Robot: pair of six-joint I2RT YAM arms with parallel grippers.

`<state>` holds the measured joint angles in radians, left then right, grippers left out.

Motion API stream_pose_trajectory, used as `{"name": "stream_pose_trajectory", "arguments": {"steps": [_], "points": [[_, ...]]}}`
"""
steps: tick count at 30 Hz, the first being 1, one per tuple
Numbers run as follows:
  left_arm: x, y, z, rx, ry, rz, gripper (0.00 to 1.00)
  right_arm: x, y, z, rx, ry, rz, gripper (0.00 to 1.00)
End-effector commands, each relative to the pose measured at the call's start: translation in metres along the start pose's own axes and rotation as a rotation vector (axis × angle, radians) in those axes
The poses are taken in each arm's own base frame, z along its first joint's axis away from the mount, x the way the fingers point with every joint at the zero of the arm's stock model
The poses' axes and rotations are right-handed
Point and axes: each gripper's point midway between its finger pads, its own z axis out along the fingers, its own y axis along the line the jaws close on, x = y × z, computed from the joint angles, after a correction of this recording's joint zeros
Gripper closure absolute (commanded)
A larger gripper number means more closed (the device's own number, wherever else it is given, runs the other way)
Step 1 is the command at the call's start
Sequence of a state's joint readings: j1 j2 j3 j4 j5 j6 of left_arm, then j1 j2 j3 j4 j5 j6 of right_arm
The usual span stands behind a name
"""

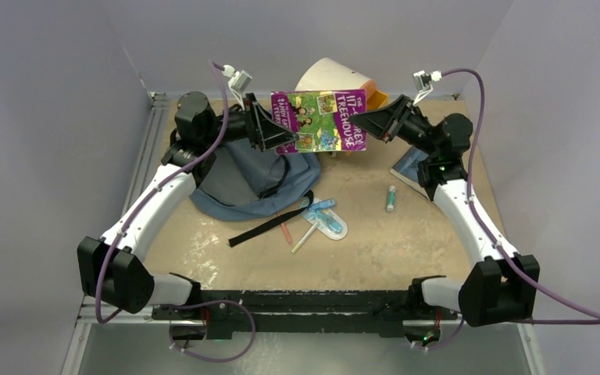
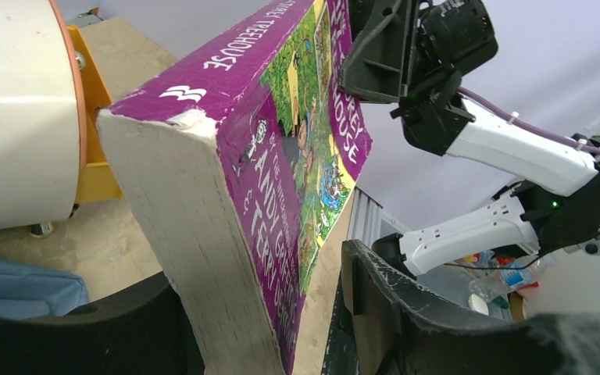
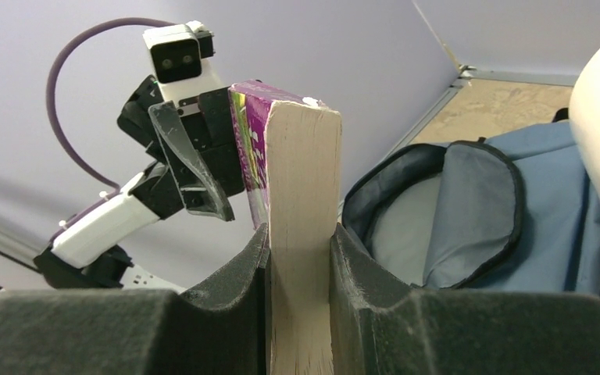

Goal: Pack the student bag
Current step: Pick up the book from the center of the board.

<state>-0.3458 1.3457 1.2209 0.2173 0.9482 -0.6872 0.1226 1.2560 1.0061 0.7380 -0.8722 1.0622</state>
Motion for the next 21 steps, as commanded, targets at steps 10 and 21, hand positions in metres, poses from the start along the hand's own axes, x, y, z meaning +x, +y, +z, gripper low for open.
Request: {"name": "stream_pose_trajectory", "arguments": {"steps": [10,21], "points": [[-0.015,-0.024,0.006,0.059,-0.017,0.061,0.54,-0.044,0.025,0.008,0.088,-0.159,-0.224,1.0],[-0.016,-0.029,0.007,0.085,-0.044,0.032,0.64,-0.038,0.024,0.014,0.093,-0.16,-0.209,1.0]]}}
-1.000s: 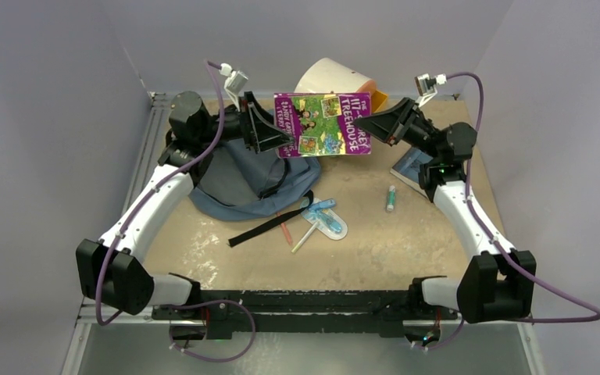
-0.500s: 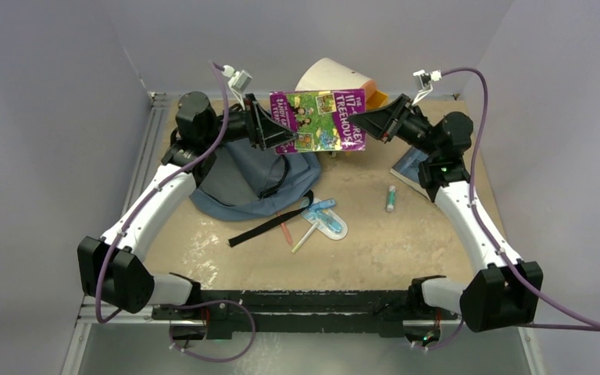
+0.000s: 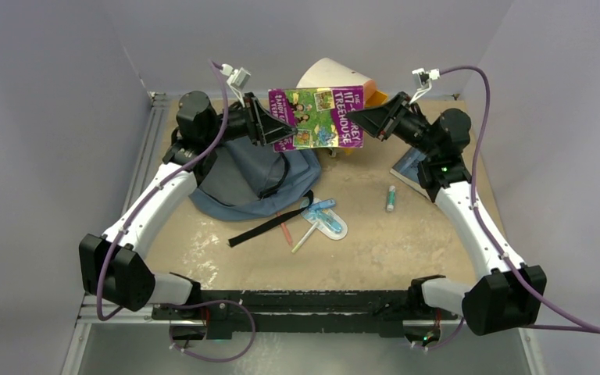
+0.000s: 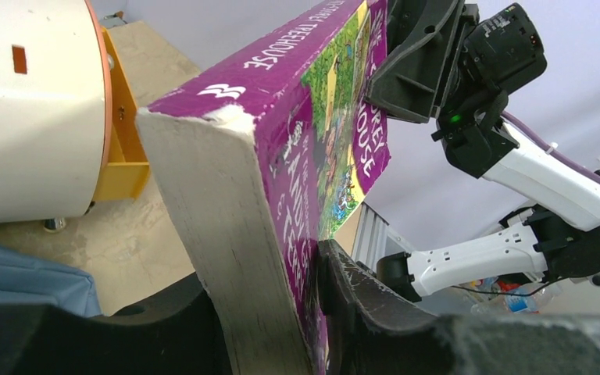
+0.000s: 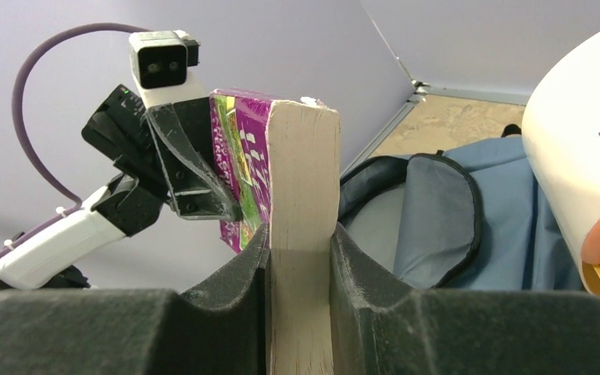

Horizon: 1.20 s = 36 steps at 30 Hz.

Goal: Pack the student bag
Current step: Pick up the book from the center of the board.

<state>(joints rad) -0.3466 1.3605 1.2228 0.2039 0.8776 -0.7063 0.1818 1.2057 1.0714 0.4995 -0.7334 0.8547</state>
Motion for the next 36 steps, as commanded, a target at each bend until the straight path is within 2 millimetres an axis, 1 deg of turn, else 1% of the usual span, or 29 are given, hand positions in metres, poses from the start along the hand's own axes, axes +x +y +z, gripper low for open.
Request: {"name": "stream_pose_trajectory", "arguments": {"steps": [1,6,7,8,9,15,16,17,20,21,23,26,29,30,32,36], "points": [[-0.01,-0.046,0.001,0.159,-0.013,0.066,0.66,-0.036,0.019,0.005,-0.004,-0.138,-0.097,1.0],[-0.006,-0.045,0.001,0.161,-0.003,0.067,0.87,-0.035,0.015,0.005,0.014,-0.142,-0.1,1.0],[-0.005,-0.045,0.001,0.16,-0.001,0.069,0.95,-0.036,0.014,0.004,0.021,-0.143,-0.104,1.0],[-0.004,-0.044,0.001,0.158,0.002,0.069,1.0,-0.036,0.012,0.004,0.031,-0.146,-0.114,1.0],[-0.004,-0.043,0.001,0.153,0.005,0.066,1.0,-0.037,0.01,0.003,0.046,-0.151,-0.122,0.97],[-0.007,-0.027,-0.004,0.043,-0.014,0.049,1.0,-0.045,-0.003,-0.007,0.163,-0.201,-0.167,0.61],[-0.009,-0.022,-0.006,0.016,-0.021,0.04,1.0,-0.047,-0.005,-0.009,0.181,-0.21,-0.178,0.59],[-0.01,-0.016,-0.009,-0.01,-0.025,0.025,1.0,-0.046,-0.009,-0.011,0.204,-0.208,-0.182,0.53],[-0.011,0.003,-0.018,-0.097,-0.037,-0.016,1.0,-0.049,-0.021,-0.019,0.29,-0.232,-0.198,0.43],[-0.012,0.009,-0.02,-0.127,-0.041,-0.021,1.0,-0.052,-0.027,-0.022,0.329,-0.248,-0.21,0.41],[-0.011,0.019,-0.026,-0.194,-0.051,-0.03,1.0,-0.053,-0.034,-0.027,0.373,-0.247,-0.24,0.37],[-0.006,0.042,-0.041,-0.356,-0.062,-0.071,1.0,-0.048,-0.047,-0.03,0.428,-0.225,-0.248,0.37],[-0.002,0.066,-0.061,-0.539,-0.081,-0.105,1.0,-0.037,-0.059,-0.027,0.465,-0.172,-0.234,0.38],[-0.002,0.078,-0.072,-0.63,-0.099,-0.116,1.0,-0.032,-0.061,-0.024,0.467,-0.152,-0.234,0.38],[0.001,0.094,-0.094,-0.783,-0.125,-0.146,1.0,-0.021,-0.059,-0.014,0.461,-0.122,-0.242,0.38],[0.004,0.116,-0.143,-1.073,-0.168,-0.147,1.0,0.01,-0.052,0.019,0.44,-0.042,-0.248,0.39]]}}
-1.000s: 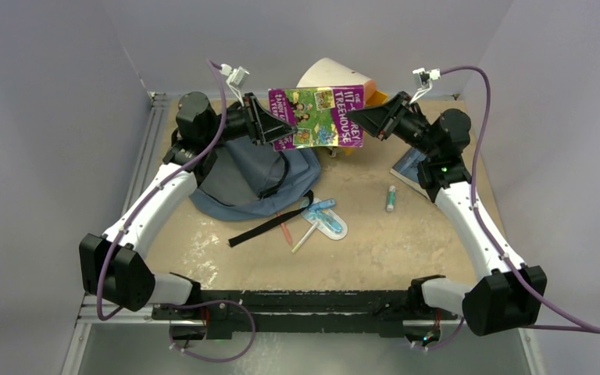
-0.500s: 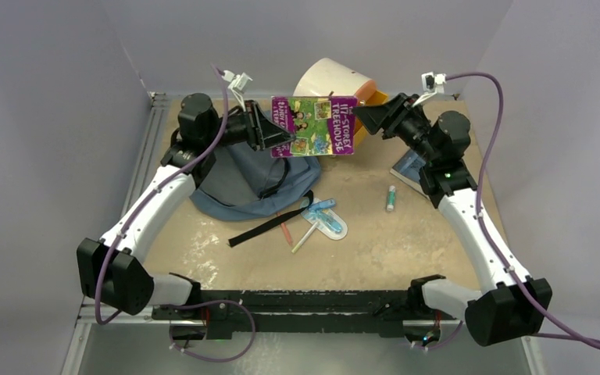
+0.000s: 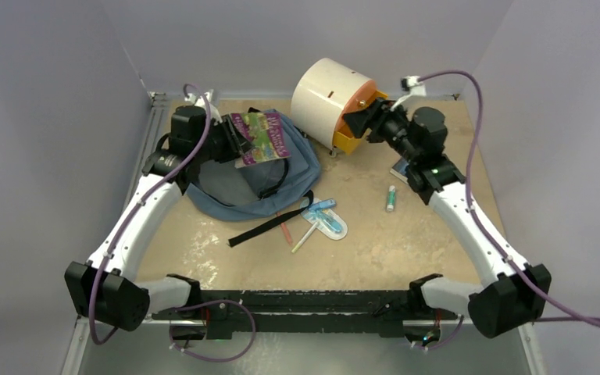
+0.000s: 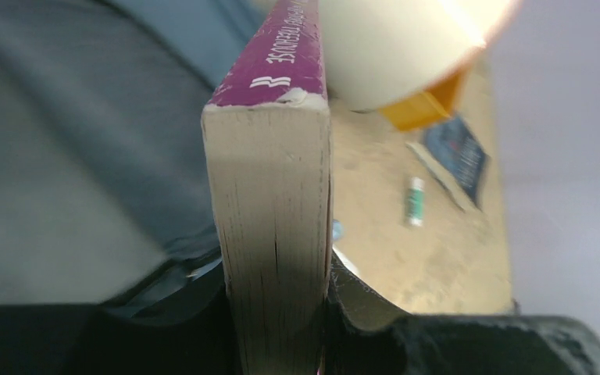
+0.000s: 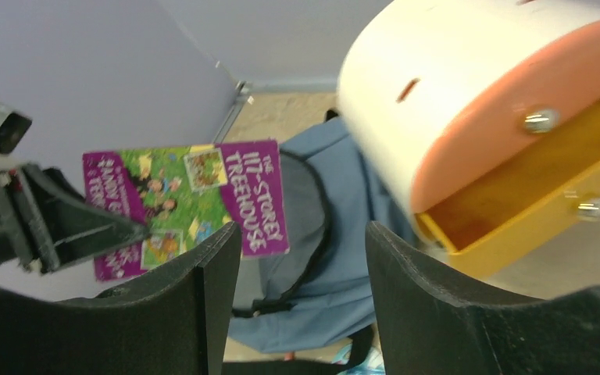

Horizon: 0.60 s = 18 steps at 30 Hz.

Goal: Pack the student bag
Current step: Pick up the book from the center of the board.

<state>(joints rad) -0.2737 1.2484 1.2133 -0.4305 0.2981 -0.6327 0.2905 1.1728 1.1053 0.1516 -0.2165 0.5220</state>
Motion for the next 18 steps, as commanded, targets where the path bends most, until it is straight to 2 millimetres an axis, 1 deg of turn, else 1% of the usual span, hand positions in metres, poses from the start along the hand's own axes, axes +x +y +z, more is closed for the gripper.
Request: {"name": "stream_pose_trajectory", "arguments": {"steps": [1,3,4,8,11,12,13,15,18], "points": [[-0.044,0.049,-0.045,-0.351,-0.225,0.024,1.0,0.013,0.039,0.021,-0.042,0.029,-0.076,0.39],[-0.05,0.066,-0.064,-0.47,-0.266,0.049,1.0,0.033,0.058,0.035,-0.067,0.073,-0.089,0.39],[-0.055,0.071,-0.074,-0.514,-0.295,0.064,1.0,0.044,0.068,0.042,-0.082,0.095,-0.096,0.38],[-0.074,0.08,-0.108,-0.633,-0.384,0.123,1.0,0.092,0.104,0.071,-0.147,0.186,-0.127,0.37],[-0.08,0.085,-0.122,-0.695,-0.405,0.139,1.0,0.127,0.125,0.095,-0.17,0.244,-0.174,0.35],[-0.081,0.086,-0.126,-0.709,-0.41,0.142,1.0,0.142,0.136,0.102,-0.186,0.269,-0.193,0.34],[-0.082,0.087,-0.13,-0.721,-0.417,0.144,1.0,0.152,0.142,0.115,-0.177,0.278,-0.216,0.33],[-0.084,0.087,-0.137,-0.737,-0.433,0.149,1.0,0.172,0.151,0.132,-0.162,0.295,-0.263,0.3],[-0.09,0.085,-0.151,-0.749,-0.473,0.157,1.0,0.197,0.155,0.155,-0.124,0.315,-0.335,0.27]]}}
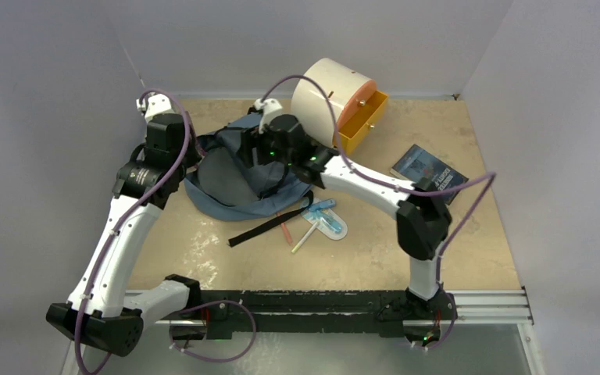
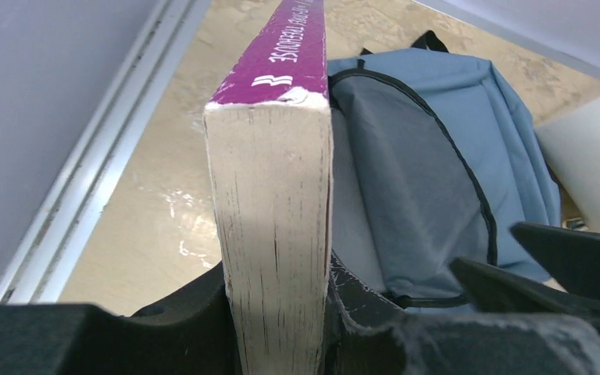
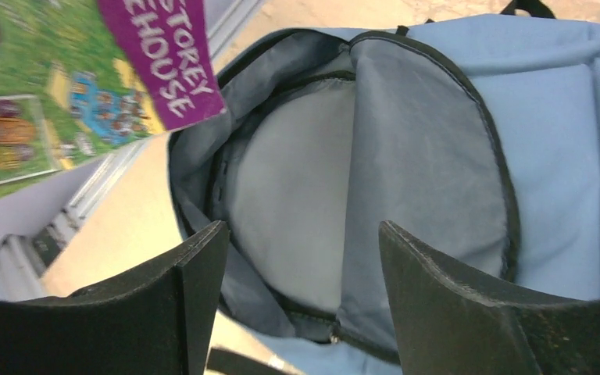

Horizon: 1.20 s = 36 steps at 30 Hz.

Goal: Pack the student bag
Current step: Pick up the book from the center of the board.

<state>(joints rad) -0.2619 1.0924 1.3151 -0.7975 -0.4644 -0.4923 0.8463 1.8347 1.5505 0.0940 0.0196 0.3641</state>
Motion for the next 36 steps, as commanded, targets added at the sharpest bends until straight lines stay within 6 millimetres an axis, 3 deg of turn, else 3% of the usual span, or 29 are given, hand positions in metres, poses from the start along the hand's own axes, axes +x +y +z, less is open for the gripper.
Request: {"name": "stream_pose_trajectory", "arguments": {"steps": [1,4,7,11,26,36], "points": [[-0.053,0.016,-0.028,-0.045,-0.187,-0.041,1.0,-0.014,0.007,0.029,0.09,-0.044,-0.135,0.25],[-0.061,0.02,-0.036,-0.051,-0.213,-0.046,1.0,-0.001,0.001,0.053,0.153,-0.02,-0.201,0.19],[-0.067,0.023,-0.043,-0.048,-0.234,-0.051,1.0,0.01,-0.006,0.071,0.207,-0.008,-0.25,0.06],[-0.073,0.023,-0.049,-0.039,-0.254,-0.053,1.0,0.032,-0.012,0.088,0.261,0.033,-0.32,0.01],[-0.073,0.012,-0.05,0.024,-0.249,-0.055,1.0,0.088,-0.045,0.118,0.478,0.138,-0.593,0.01],[-0.07,0.006,-0.048,0.055,-0.235,-0.052,1.0,0.099,-0.077,0.115,0.661,0.163,-0.731,0.11]]}}
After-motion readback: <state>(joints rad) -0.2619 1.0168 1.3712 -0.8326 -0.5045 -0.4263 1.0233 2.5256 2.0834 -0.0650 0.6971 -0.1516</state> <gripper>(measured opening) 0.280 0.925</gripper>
